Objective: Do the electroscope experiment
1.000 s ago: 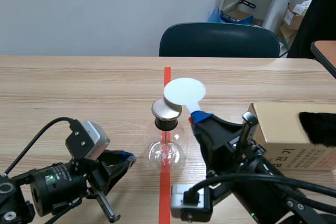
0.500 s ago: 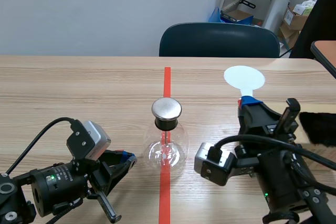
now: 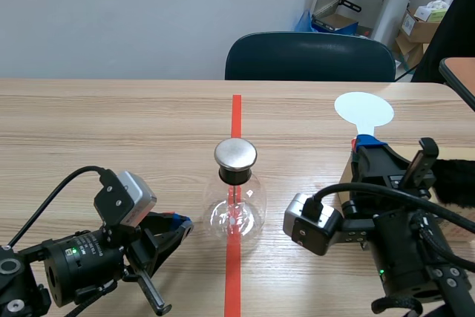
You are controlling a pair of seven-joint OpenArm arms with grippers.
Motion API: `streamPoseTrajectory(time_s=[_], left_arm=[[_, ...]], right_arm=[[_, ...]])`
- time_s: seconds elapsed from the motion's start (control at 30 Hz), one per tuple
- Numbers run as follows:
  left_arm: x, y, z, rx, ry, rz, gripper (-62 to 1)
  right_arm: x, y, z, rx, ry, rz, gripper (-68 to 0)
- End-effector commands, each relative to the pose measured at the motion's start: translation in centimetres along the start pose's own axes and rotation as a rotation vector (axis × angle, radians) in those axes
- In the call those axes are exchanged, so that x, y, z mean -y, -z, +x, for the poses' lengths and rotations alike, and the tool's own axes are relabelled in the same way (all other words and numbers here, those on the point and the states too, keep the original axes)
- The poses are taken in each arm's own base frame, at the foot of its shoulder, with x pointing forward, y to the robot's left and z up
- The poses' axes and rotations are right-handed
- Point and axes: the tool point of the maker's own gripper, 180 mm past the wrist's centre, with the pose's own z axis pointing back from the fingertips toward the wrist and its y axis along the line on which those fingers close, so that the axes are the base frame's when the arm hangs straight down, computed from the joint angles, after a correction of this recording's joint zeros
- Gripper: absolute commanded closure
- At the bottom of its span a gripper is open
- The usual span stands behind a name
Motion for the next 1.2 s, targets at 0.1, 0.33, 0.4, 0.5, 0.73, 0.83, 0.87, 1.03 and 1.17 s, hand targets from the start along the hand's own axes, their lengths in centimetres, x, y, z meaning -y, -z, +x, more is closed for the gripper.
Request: streamPoseTrajectory(time_s=[0.1, 0.33, 0.4, 0.5, 0.73, 0.83, 0.87, 1.03, 1.17], left_arm=[[-0.16, 0.24, 0.73, 0.023, 0.013, 0.004, -3.1], [-0.14, 0.24, 0.71, 0.022, 0.016, 0.003, -3.1], [-0.14, 0.24, 0.71, 0.022, 0.016, 0.003, -3.1], [-0.14, 0.24, 0.71, 0.022, 0.016, 0.003, -3.1], [-0.14, 0.24, 0.71, 0.022, 0.016, 0.003, -3.1], [-0.14, 0.24, 0.71, 0.022, 0.016, 0.003, -3.1], [-0.14, 0.24, 0.71, 0.022, 0.016, 0.003, -3.1], [-0.14, 0.24, 0.71, 0.022, 0.016, 0.003, -3.1], [-0.14, 0.24, 0.71, 0.022, 0.016, 0.003, -3.1]], right_arm=[[0.67, 0.41, -0.22, -0.005, 0.001, -0.027, -0.6], [0.67, 0.41, -0.20, -0.004, 0.001, -0.027, -0.6], [0.67, 0.41, -0.20, -0.004, 0.001, -0.027, -0.6], [0.67, 0.41, -0.20, -0.004, 0.001, -0.027, -0.6], [0.67, 0.41, -0.20, -0.004, 0.001, -0.027, -0.6], [0.67, 0.41, -0.20, -0.004, 0.001, -0.027, -0.6], [0.67, 0.41, -0.20, -0.004, 0.001, -0.027, -0.6], [0.67, 0.41, -0.20, -0.004, 0.001, -0.027, -0.6], [0.67, 0.41, -0.20, -0.004, 0.001, -0.027, -0.6]])
